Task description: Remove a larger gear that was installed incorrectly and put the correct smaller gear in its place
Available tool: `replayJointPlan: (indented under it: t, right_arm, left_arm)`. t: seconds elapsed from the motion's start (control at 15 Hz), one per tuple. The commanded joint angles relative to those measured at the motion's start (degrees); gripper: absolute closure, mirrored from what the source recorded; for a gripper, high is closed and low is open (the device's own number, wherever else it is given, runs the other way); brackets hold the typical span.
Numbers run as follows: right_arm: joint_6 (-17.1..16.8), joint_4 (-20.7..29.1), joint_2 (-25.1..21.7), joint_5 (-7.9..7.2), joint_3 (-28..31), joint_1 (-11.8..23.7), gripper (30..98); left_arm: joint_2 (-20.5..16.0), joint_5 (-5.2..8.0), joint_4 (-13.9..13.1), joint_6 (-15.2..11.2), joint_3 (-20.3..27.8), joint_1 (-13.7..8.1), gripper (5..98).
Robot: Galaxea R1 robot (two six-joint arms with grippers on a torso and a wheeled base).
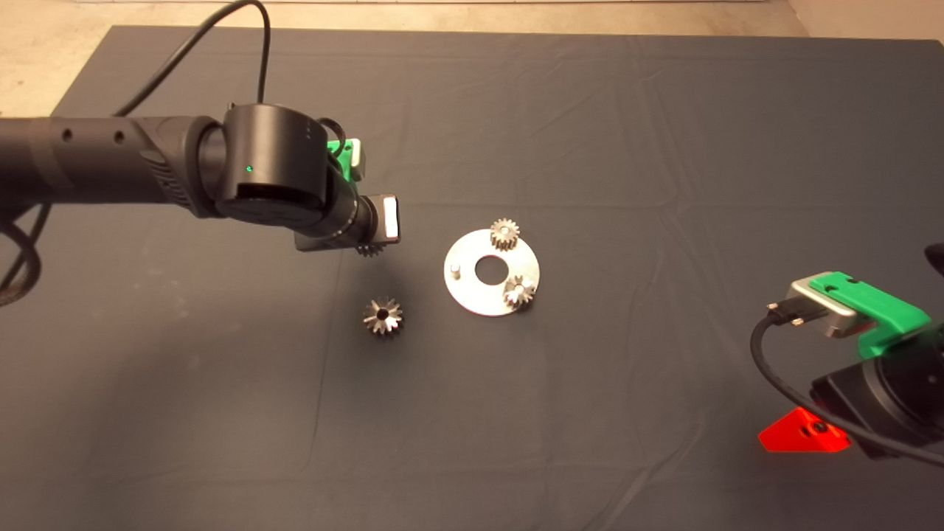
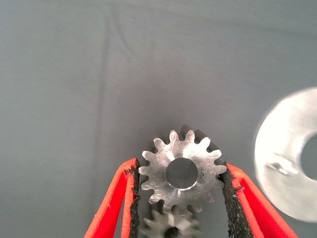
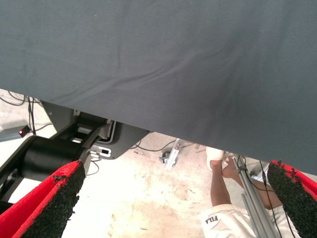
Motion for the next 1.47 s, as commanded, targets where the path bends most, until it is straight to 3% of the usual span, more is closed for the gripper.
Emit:
replayJointPlan:
  t: [0.0,0.2,0.47,0.73,0.87,1.07,1.27,1.4]
  right_arm:
    - [0.1,-1.5,0.0,-7.16,0.1,1.0,30.8]
    - [0.1,-1.5,0.1,-7.16,0.1,1.0,30.8]
    - [0.1,-1.5,0.1,-7.16,0.1,1.0,30.8]
    - [0.1,-1.5,0.1,-7.16,0.1,1.0,30.8]
    - [0.1,-1.5,0.1,-7.16,0.1,1.0,30.8]
    - [0.1,-1.5,0.1,-7.16,0.1,1.0,30.8]
    - [0.1,-1.5,0.1,-7.16,0.1,1.0,30.8]
    - [0.1,-1.5,0.1,-7.16,0.1,1.0,30.8]
  left_arm:
    - [1.5,5.46,-0.6,-2.7,3.8,-1.6,68.3]
    - [2.8,5.98,-0.6,-2.8,5.4,-1.6,68.3]
    - [5.3,5.1,-0.6,-2.8,7.1,-1.6,68.3]
    - [6.4,3.27,-0.5,-2.4,6.9,-1.6,68.4]
    - [6.5,1.57,-0.5,-1.9,6.7,-1.6,68.4]
    - [6.8,-1.09,-0.5,2.1,4.5,-1.5,68.4]
    - [9.9,-1.41,-1.2,7.4,0.1,-1.5,68.4]
    - [11.2,-1.46,-2.6,8.6,-2.5,-1.3,68.4]
